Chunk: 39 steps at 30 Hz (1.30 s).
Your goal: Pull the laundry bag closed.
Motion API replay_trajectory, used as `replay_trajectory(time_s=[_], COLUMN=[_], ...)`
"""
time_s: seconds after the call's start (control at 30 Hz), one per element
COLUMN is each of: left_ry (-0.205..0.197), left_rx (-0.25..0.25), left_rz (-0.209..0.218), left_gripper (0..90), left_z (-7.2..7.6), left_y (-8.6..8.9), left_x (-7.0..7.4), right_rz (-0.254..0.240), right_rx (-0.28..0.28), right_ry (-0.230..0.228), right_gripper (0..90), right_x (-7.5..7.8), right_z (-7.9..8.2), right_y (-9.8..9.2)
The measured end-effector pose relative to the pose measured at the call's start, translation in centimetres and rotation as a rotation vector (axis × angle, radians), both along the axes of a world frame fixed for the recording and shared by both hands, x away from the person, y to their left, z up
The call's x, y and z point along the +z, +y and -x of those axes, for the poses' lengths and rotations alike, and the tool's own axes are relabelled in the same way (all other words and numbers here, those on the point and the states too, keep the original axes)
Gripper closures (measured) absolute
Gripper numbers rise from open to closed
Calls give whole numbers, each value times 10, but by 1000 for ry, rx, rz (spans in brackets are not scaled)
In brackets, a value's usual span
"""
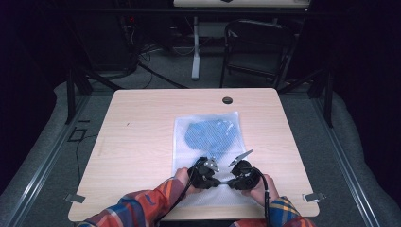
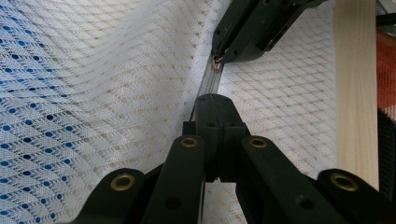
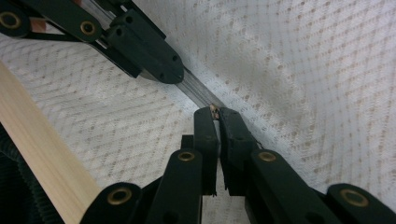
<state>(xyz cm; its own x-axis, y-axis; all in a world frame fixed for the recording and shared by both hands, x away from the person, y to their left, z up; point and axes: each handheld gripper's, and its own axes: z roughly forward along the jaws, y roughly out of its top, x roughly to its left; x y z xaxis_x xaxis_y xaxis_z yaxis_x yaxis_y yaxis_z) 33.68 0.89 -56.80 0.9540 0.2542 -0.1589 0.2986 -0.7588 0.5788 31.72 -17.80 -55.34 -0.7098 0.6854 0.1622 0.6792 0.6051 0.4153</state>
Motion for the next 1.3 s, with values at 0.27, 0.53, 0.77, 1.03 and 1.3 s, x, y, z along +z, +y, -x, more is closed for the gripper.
replay_trajectory(time_s=[0.27,0.53,0.77,1.03,1.3], left_ry=[0,2,4,10,9], left_rx=[-2,-2,-4,-4,-3], left_rz=[-1,2,-8,-2,-6], left_gripper=[900,900,900,900,900], left_z=[0,-1,-1,-1,-2], left_y=[0,0,1,1,1], left_x=[0,0,0,0,0], right_rz=[-10,-17,-24,-37,-41], right_rx=[-3,-14,-16,-17,-27], right_ry=[12,20,32,44,38], right_gripper=[869,869,869,869,869], right_x=[3,6,7,11,11], right_z=[0,-1,-1,-1,1], right_y=[-2,-10,-14,-22,-27])
